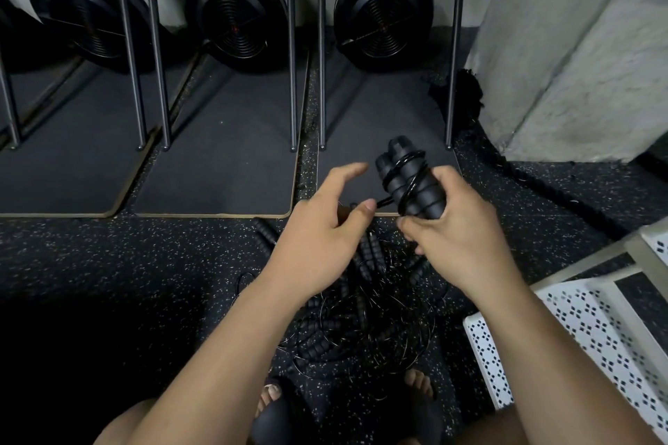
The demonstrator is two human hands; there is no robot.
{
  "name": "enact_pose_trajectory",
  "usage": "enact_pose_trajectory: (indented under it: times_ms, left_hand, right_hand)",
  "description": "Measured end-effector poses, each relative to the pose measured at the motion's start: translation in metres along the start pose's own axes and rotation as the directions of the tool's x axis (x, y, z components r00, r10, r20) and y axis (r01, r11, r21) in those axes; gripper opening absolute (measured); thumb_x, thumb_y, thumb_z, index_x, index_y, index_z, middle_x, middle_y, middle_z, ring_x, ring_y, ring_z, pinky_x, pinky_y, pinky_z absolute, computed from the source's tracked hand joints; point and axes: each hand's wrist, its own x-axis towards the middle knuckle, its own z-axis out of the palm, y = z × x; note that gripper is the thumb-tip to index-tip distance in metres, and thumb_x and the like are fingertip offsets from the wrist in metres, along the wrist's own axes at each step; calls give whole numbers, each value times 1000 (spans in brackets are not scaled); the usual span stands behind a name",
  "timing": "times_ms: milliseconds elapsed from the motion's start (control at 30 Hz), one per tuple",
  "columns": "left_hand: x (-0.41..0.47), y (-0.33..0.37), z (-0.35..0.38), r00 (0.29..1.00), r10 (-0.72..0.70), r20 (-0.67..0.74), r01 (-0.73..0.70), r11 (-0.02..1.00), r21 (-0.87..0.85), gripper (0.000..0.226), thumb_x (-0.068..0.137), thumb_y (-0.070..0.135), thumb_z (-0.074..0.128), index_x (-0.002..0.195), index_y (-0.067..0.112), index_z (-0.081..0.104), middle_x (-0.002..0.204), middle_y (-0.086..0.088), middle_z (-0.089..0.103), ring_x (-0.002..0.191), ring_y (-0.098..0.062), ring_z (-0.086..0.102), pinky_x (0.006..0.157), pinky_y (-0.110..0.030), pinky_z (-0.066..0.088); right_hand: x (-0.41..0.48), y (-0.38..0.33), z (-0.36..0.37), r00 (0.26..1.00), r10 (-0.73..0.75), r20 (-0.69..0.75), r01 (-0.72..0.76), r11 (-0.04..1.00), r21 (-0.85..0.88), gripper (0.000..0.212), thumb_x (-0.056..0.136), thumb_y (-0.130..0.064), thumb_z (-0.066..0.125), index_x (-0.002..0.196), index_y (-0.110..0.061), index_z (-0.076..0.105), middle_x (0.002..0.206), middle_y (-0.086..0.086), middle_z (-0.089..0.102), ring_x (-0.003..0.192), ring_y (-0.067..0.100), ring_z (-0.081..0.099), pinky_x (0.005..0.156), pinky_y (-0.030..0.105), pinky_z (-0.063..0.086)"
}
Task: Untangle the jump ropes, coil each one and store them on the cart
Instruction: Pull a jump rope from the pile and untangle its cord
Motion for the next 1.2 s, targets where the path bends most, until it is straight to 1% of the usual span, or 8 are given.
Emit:
enact_pose_trajectory:
  times_ms: [133, 367, 533, 667, 733, 800, 1000, 1200]
  left_hand:
    - [-1, -2, 0, 999, 44, 3, -44, 997, 66, 39, 103, 38, 66, 138, 52, 55, 49, 7, 45, 47, -11, 39, 51, -22, 31]
    - [0, -10, 1, 987, 88, 137, -99, 992, 77, 22, 106, 35, 66, 127, 39, 70, 76, 25, 69, 70, 4, 62, 75, -26, 53]
    - [2, -1, -6, 969, 49, 241, 21, 960, -278, 30, 114, 31, 47, 128, 24, 73, 55, 3, 41, 51, -13, 39, 48, -24, 31]
    - [0, -10, -7, 970, -94, 224, 182, 891, -416, 50, 106, 52, 53, 132, 13, 69, 73, -4, 66, 67, -13, 63, 64, -24, 55]
    - [0, -14, -7, 978, -77, 192, 142, 926, -350, 44, 112, 39, 49, 102, 4, 74, 78, -15, 73, 75, -18, 68, 73, -25, 58]
    - [-2, -5, -5, 983, -71, 171, 119, 948, -294, 49, 115, 19, 42, 71, 18, 63, 64, -2, 65, 68, -15, 56, 66, -23, 47]
    - [0, -6, 4, 988, -28, 149, 58, 979, -198, 26, 114, 49, 40, 107, 41, 64, 67, 4, 54, 63, -15, 50, 67, -35, 42]
    - [6, -12, 5, 995, -26, 100, 37, 993, -108, 20, 113, 48, 44, 125, 40, 57, 64, 7, 57, 60, -10, 54, 65, -34, 46]
  right_hand:
    - [3, 5, -3, 947, 108, 303, -65, 987, -148, 37, 77, -8, 79, 99, -31, 61, 77, -4, 75, 64, 19, 75, 60, 47, 64]
    - [-11, -6, -21, 383, 155, 910, -73, 988, -138, 35, 86, 5, 80, 110, -13, 63, 105, 12, 80, 78, 20, 73, 56, 28, 54]
    - [-15, -15, -34, 220, -111, 969, -209, 965, 158, 49, 90, 7, 79, 133, -6, 61, 119, 24, 76, 90, 33, 71, 59, 27, 55]
    - [-14, -16, -36, 362, -351, 864, -305, 831, 465, 61, 88, 16, 72, 143, 0, 51, 119, 32, 72, 76, 24, 68, 56, 26, 55]
    - [-12, -16, -32, 484, -408, 774, -312, 746, 589, 56, 87, 14, 71, 138, 1, 53, 117, 32, 71, 71, 21, 67, 54, 27, 55]
    - [-11, -16, -28, 606, -412, 680, -309, 666, 679, 51, 84, 9, 72, 132, 2, 55, 116, 32, 70, 68, 21, 65, 53, 28, 54]
    - [-6, -18, -23, 874, -271, 403, -194, 566, 801, 48, 79, 0, 79, 125, 1, 62, 116, 37, 68, 71, 23, 62, 55, 30, 51]
    - [-1, -11, -20, 980, -33, 194, -102, 758, 644, 48, 86, 3, 80, 129, -3, 57, 110, 18, 79, 75, 23, 70, 59, 34, 54]
